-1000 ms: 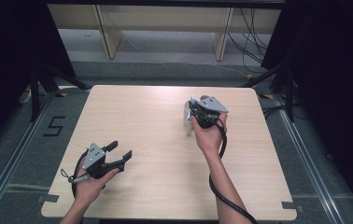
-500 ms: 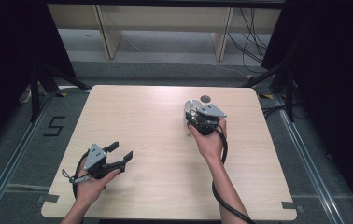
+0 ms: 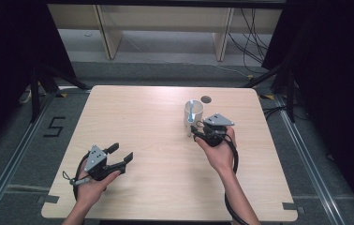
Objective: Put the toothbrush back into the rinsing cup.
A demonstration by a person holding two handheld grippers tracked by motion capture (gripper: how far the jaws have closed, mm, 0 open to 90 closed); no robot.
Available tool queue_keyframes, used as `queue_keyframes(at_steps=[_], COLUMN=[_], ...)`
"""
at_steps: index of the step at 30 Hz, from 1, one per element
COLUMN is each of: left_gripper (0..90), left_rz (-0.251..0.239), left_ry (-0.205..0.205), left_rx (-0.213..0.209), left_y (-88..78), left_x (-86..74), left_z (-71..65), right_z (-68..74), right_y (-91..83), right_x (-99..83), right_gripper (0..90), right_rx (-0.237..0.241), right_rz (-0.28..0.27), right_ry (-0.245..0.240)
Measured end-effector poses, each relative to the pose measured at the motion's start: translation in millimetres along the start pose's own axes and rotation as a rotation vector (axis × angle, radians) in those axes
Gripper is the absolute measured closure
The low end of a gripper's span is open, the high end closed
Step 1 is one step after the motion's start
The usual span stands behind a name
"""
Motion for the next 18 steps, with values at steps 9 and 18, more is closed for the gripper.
queue_keyframes(at_steps=[9, 18], left_gripper=[28.2, 28.0], left_rz=[-0.012, 0.004], left_ry=[-0.005, -0.002], left_rx=[-0.001, 0.011], left_y=[1.3, -0.4], left_x=[-1.3, -5.2], left_z=[-0.4, 1.2], right_z=[-2.5, -7.9], right_y=[-20.7, -45.4], right_x=[-18.7, -42.3], right_gripper=[46.0, 46.2], right_rx=[0.018, 0.014], right_rz=[0.038, 0.046], right_ry=[0.034, 0.061])
Point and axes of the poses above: each handheld gripper's, and its own axes: y roughly forward along the jaws, x roughly out of its top, z roughly to its left, the point moved 7 cm from there along y, roughly forward along the jaws, and after that the axes turned 12 degrees about x, right-handed, at the moved point
